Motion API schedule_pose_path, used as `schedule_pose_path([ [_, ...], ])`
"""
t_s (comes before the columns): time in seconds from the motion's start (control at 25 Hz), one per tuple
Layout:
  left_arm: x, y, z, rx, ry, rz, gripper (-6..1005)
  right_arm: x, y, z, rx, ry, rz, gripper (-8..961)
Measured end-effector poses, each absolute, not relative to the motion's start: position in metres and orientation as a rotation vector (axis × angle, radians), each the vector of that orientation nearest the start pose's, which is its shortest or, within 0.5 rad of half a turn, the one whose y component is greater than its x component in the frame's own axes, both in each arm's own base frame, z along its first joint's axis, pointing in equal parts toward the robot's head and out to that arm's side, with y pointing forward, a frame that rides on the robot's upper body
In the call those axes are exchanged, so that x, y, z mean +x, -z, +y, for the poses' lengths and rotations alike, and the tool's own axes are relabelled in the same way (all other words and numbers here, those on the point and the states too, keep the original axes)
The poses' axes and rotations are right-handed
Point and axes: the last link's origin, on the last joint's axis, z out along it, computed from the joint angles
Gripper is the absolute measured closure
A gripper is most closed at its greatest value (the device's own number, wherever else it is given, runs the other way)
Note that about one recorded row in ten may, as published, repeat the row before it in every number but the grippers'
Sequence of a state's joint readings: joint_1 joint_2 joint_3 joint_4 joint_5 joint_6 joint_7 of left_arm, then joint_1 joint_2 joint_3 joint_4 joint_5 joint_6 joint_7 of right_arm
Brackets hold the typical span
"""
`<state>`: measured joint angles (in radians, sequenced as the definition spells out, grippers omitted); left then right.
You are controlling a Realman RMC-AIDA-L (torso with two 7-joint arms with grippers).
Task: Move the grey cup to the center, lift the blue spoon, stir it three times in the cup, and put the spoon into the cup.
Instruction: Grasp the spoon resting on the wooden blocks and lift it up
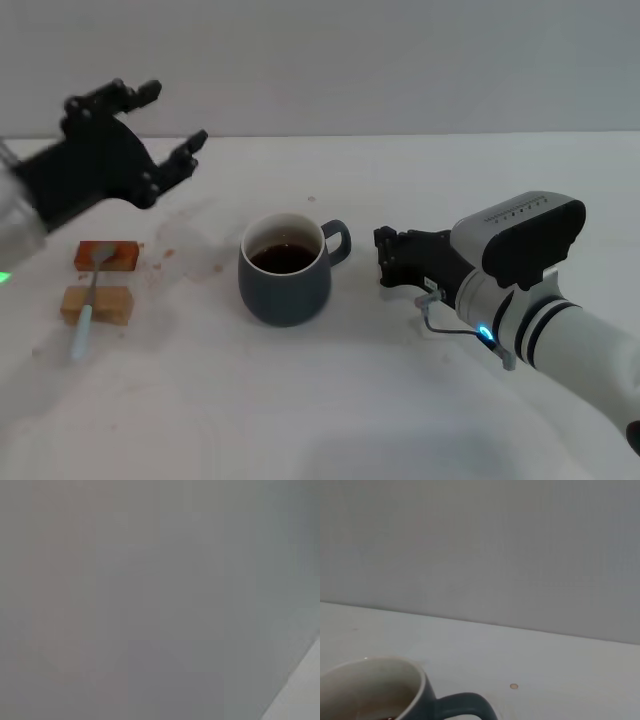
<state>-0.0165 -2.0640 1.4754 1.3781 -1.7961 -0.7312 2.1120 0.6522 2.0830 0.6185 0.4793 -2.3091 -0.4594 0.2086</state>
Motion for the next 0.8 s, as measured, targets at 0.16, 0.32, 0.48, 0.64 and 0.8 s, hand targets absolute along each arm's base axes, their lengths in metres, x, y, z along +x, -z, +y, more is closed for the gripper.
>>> schedule_pose_path([
  [0.16, -0.223, -0.017, 0.333, -2.029, 0.166, 0.051, 368, 0.231, 0.136, 0.367, -2.173, -0.47, 0.772, 919],
  [0.32, -0.221, 0.004, 0.338, -1.941, -0.04, 0.11, 368, 0.231, 0.135, 0.367, -2.172, -0.467, 0.769, 919],
  [0.48, -0.22, 0.012, 0.342, -1.787, -0.203, 0.132, 368, 0.231, 0.133, 0.37, -2.171, -0.462, 0.751, 919],
  [0.64, -0.22, -0.001, 0.343, -1.604, -0.134, 0.045, 368, 0.232, 0.131, 0.373, -2.17, -0.456, 0.739, 920],
  [0.8, -0.221, -0.01, 0.337, -1.473, -0.016, 0.031, 368, 0.231, 0.131, 0.374, -2.172, -0.456, 0.73, 919],
])
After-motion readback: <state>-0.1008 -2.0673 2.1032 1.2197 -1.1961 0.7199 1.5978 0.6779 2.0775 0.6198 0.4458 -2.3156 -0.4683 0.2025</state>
